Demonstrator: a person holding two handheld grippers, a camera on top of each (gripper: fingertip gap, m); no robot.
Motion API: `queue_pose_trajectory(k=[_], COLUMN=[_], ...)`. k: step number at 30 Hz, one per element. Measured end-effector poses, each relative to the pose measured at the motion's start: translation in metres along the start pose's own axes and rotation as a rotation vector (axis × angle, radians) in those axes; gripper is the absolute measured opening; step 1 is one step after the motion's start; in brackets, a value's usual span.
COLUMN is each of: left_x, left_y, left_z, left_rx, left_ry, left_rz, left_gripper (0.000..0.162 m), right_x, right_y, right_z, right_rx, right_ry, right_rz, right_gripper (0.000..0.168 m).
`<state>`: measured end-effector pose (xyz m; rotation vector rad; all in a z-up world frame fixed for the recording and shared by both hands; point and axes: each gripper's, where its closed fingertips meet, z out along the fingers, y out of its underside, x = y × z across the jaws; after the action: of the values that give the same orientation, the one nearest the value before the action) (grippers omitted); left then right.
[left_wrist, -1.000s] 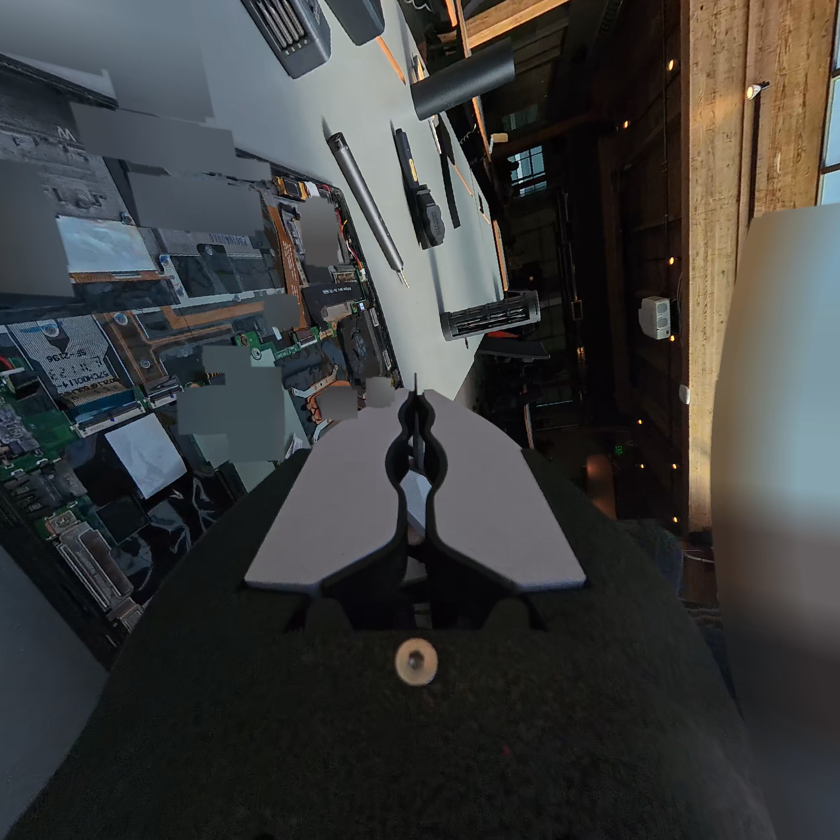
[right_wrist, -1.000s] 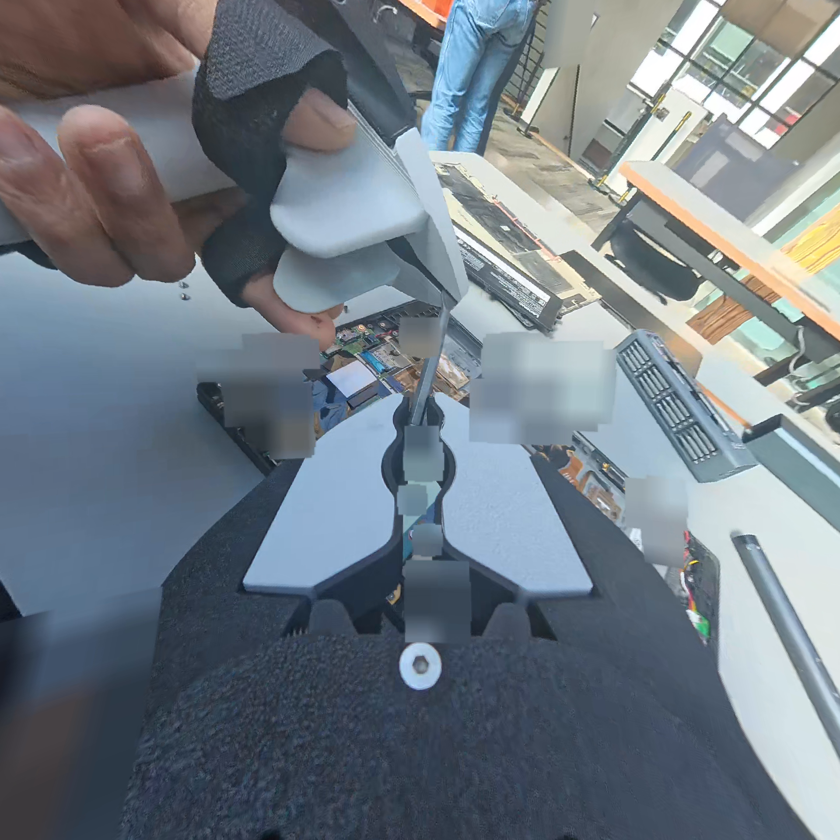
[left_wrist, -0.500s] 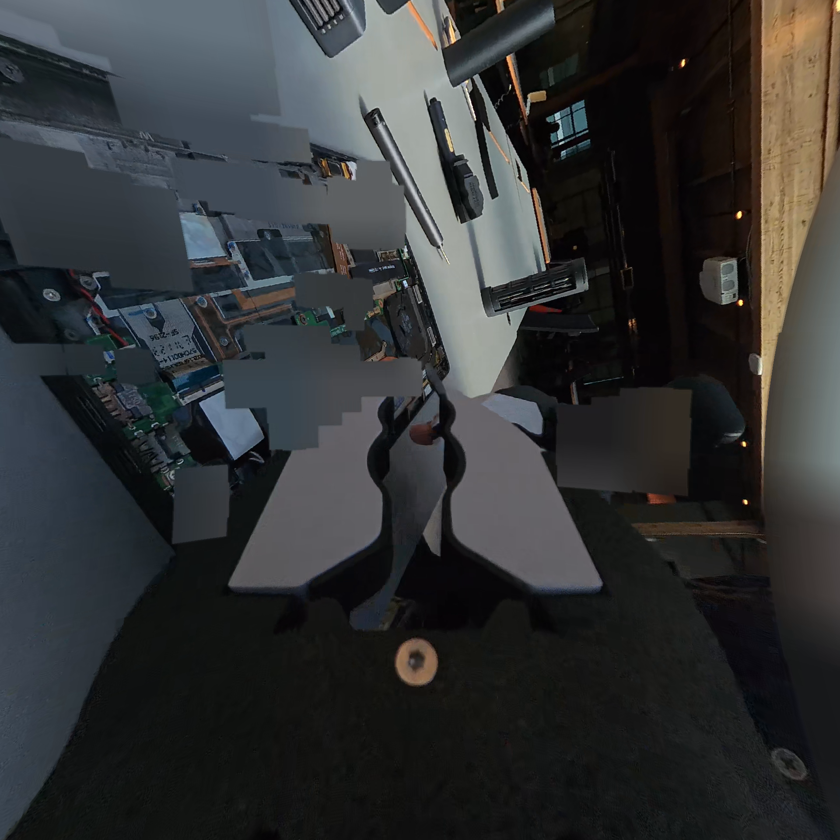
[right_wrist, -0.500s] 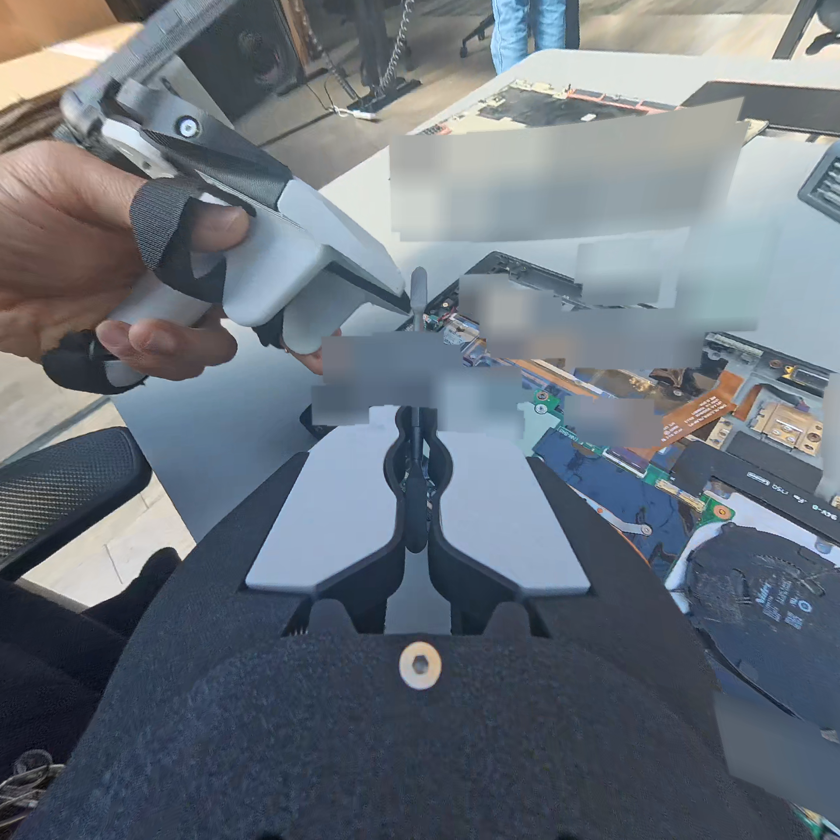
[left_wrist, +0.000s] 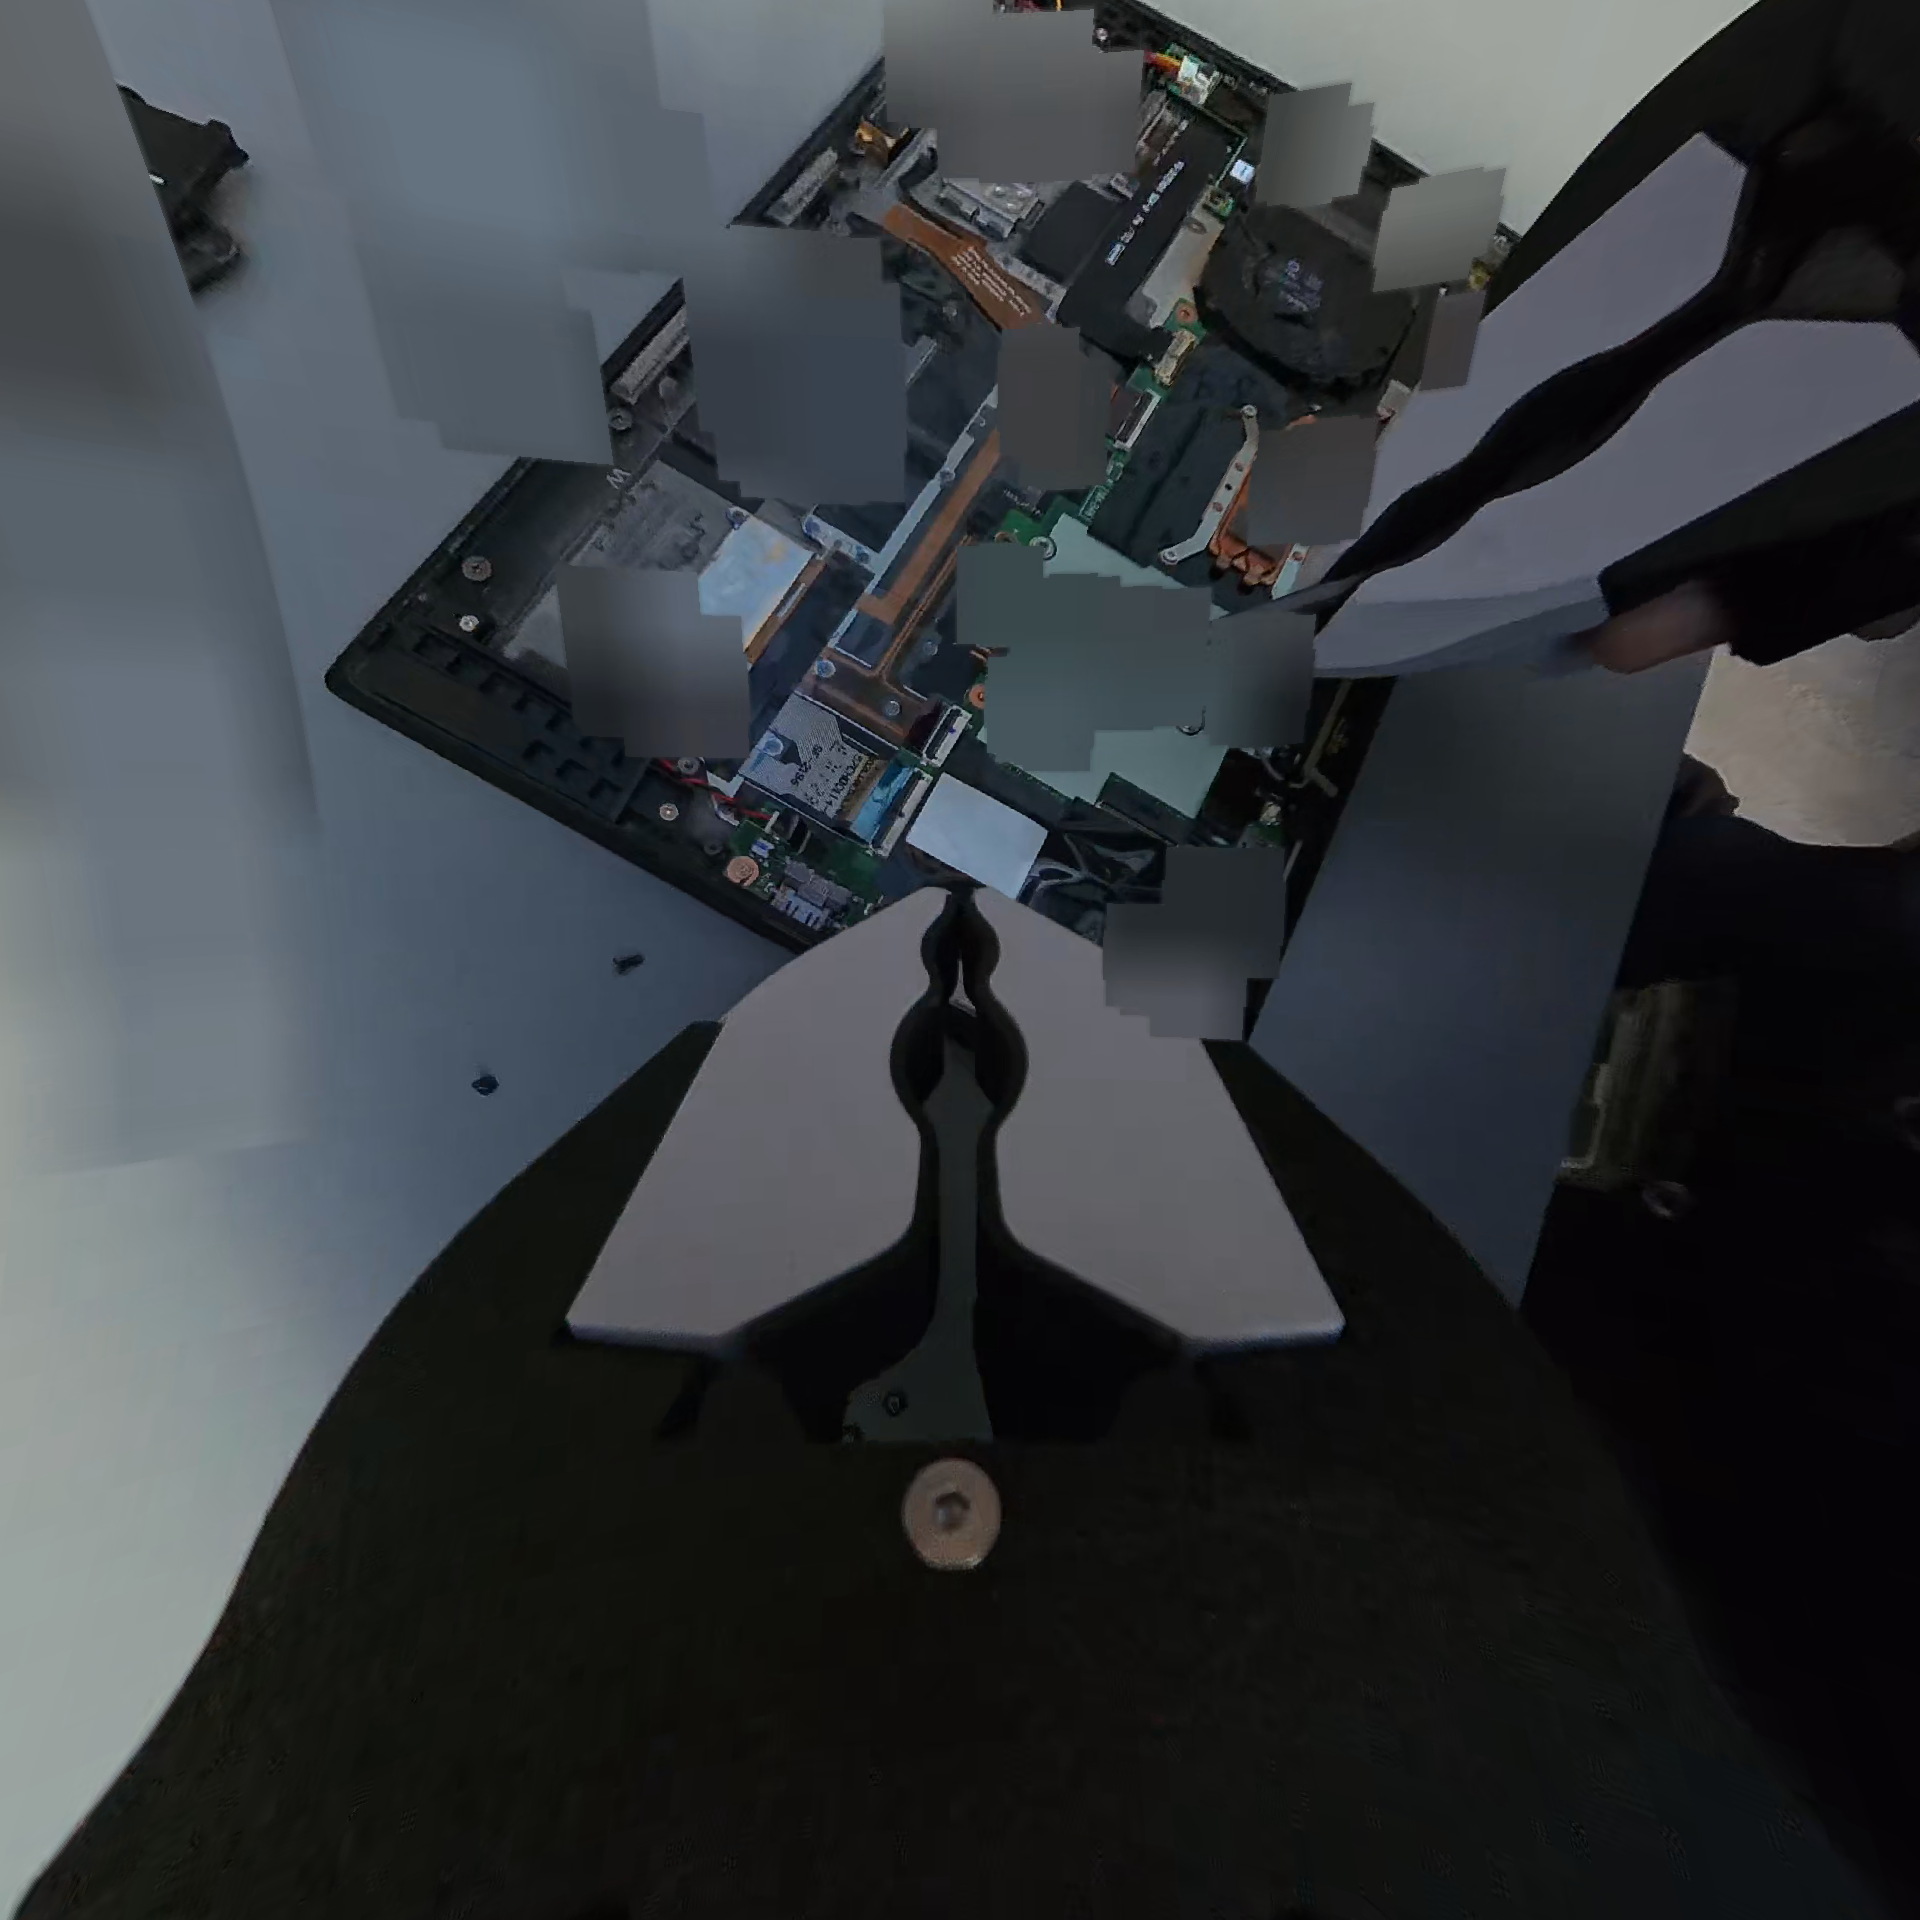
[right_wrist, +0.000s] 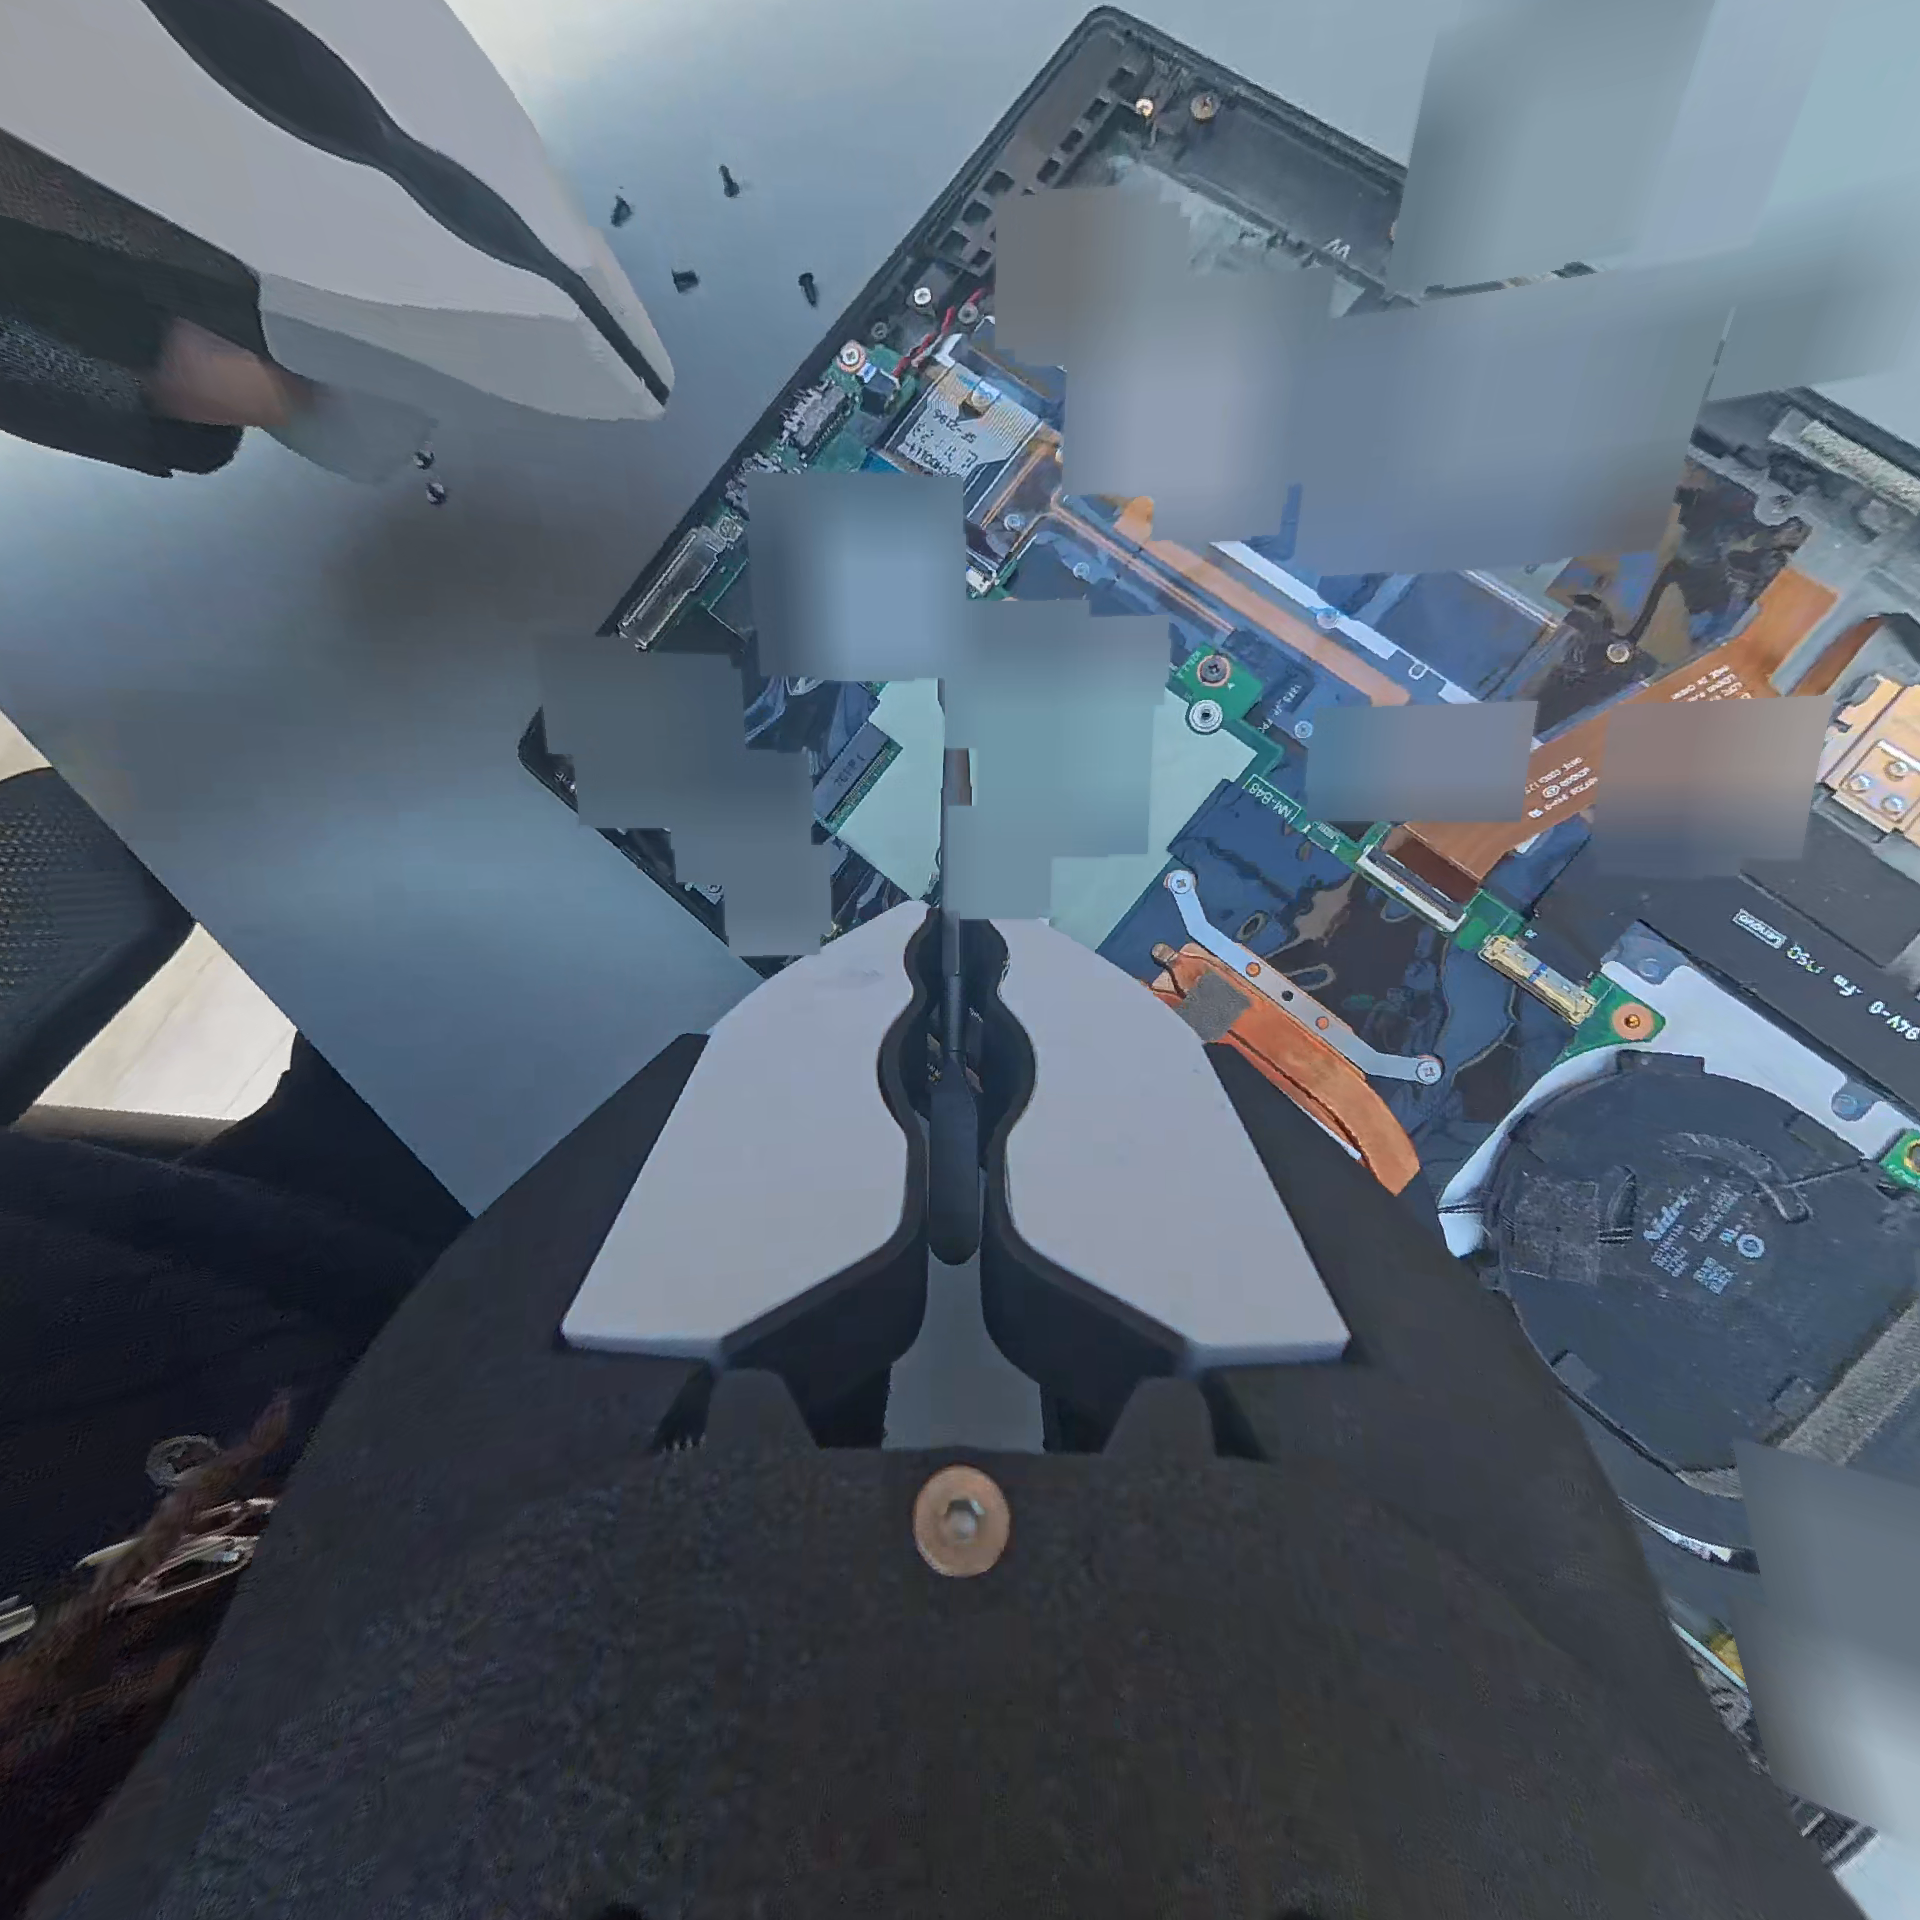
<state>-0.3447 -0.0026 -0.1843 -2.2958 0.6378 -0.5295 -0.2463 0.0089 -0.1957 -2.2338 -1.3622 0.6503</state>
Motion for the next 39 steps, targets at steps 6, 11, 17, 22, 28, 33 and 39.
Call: queue_pose_trajectory(k=[6,11,17,22,28,33,39], left_x=[-0.017,-0.025,-0.049,-0.049,-0.053,-0.054,-0.056], left_y=[-0.01,-0.01,0.004,-0.009,-0.006,-0.007,-0.007], left_z=[0.004,0.01,0.012,0.011,0.016,0.009,0.005], left_rx=[0.049,0.092,-0.05,-0.054,-0.051,0.004,0.042], left_ry=[-0.089,-0.067,-0.039,-0.023,-0.003,0.054,0.119], left_rz=[0.188,0.146,-0.095,-0.019,-0.027,-0.125,-0.195], left_gripper=[0.0,0.0,0.0,0.0,0.0,0.0,0.0], right_x=[-0.001,-0.007,-0.01,-0.012,-0.017,-0.018,-0.017], right_y=[-0.013,-0.007,-0.013,-0.014,-0.014,-0.016,-0.014], right_z=[0.002,0.006,0.008,0.01,0.014,0.015,0.015], right_rx=[-0.015,-0.054,-0.071,-0.083,-0.087,-0.1,-0.125], right_ry=[-0.039,-0.022,-0.003,0.005,0.017,0.036,0.068], right_rz=[0.19,0.275,0.328,0.351,0.349,0.323,0.297], right_gripper=[0.004,0.004,0.004,0.004,0.004,0.004,0.004])
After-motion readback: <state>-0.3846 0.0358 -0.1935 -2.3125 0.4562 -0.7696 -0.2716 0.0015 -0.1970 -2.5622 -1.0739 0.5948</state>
